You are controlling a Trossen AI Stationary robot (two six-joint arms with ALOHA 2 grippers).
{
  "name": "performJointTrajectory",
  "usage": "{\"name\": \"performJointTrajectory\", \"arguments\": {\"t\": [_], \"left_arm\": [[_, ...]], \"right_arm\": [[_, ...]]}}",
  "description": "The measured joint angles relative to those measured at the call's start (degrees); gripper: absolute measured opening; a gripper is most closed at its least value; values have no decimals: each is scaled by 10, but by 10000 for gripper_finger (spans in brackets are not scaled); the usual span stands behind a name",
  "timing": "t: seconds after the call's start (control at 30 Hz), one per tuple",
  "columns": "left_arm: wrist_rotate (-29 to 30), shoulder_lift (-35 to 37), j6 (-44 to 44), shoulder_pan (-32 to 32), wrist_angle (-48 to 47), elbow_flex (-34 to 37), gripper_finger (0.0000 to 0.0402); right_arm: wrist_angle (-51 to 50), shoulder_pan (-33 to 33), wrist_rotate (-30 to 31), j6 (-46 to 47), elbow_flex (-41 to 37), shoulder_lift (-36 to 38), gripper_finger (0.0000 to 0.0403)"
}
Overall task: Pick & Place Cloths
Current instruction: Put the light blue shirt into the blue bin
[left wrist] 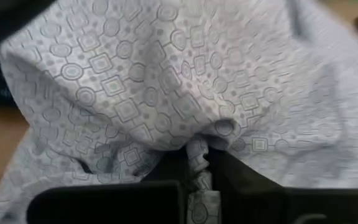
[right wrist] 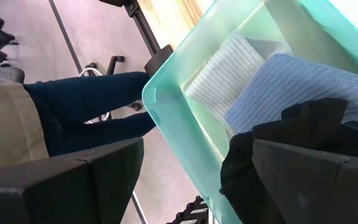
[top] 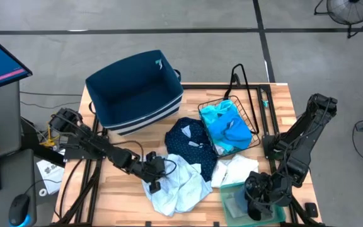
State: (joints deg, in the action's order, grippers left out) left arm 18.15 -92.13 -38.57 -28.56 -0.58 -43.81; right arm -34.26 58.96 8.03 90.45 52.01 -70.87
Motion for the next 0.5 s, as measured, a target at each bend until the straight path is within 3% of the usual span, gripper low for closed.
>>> {"name": "performJointTrajectory", "arguments": {"t": [0.5], "left_arm": [[71, 221, -7, 0, 17, 0, 2]], "right_arm": [[0, -2, 26, -11, 0, 0, 295]]}}
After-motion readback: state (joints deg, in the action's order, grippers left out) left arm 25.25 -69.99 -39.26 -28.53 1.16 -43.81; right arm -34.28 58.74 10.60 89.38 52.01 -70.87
